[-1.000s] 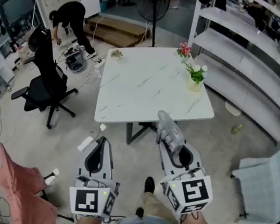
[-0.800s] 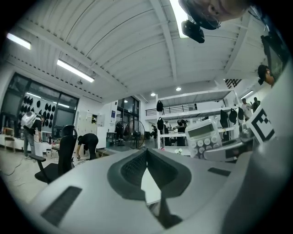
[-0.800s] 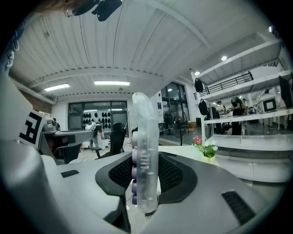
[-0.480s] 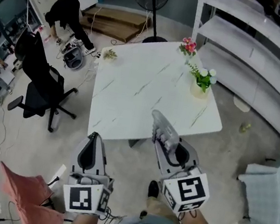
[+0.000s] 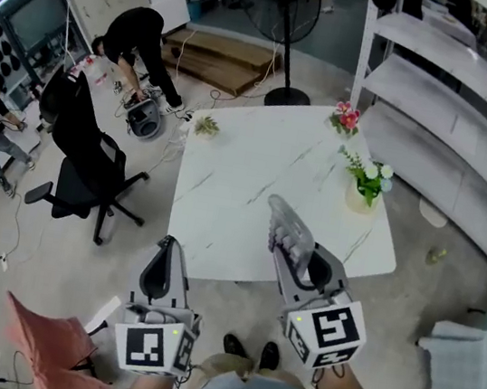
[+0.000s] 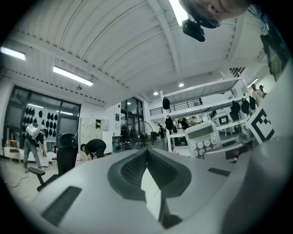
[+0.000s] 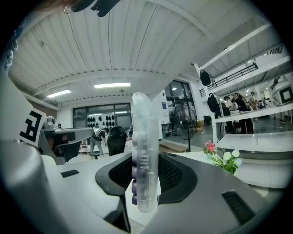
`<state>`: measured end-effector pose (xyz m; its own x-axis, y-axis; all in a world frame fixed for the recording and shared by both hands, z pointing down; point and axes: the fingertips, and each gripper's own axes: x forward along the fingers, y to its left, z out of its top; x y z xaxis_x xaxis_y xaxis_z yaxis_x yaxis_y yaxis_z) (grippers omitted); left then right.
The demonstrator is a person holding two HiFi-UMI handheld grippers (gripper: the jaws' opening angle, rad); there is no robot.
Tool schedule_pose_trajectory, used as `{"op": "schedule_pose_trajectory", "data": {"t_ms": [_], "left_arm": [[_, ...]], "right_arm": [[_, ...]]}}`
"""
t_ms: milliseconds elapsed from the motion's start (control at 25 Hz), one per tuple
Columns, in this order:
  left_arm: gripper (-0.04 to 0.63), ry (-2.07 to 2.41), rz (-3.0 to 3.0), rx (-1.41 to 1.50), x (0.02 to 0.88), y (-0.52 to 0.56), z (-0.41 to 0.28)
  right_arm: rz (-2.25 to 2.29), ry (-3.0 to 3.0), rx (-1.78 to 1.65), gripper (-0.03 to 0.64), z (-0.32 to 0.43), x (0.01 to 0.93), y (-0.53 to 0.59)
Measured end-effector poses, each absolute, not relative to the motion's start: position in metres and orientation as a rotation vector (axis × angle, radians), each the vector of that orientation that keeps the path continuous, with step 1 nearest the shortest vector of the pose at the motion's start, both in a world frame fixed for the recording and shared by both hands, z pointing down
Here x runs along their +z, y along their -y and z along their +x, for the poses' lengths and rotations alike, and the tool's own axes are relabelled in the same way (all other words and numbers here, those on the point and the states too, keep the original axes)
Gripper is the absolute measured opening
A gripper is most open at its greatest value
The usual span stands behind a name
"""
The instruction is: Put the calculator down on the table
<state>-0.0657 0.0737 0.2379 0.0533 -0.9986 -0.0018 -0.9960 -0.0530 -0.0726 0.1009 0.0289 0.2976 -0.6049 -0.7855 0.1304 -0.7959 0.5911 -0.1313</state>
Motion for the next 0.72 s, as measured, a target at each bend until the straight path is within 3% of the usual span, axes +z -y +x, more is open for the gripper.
{"op": "schedule_pose_trajectory", "data": {"t_ms": [720], "left_arm": [[0.008, -2.165, -2.245, -0.032, 0.258, 0.054, -0.168]], "right_arm": [[1.336, 2.692, 0.248, 0.147, 0.003, 0.308, 0.099]]}}
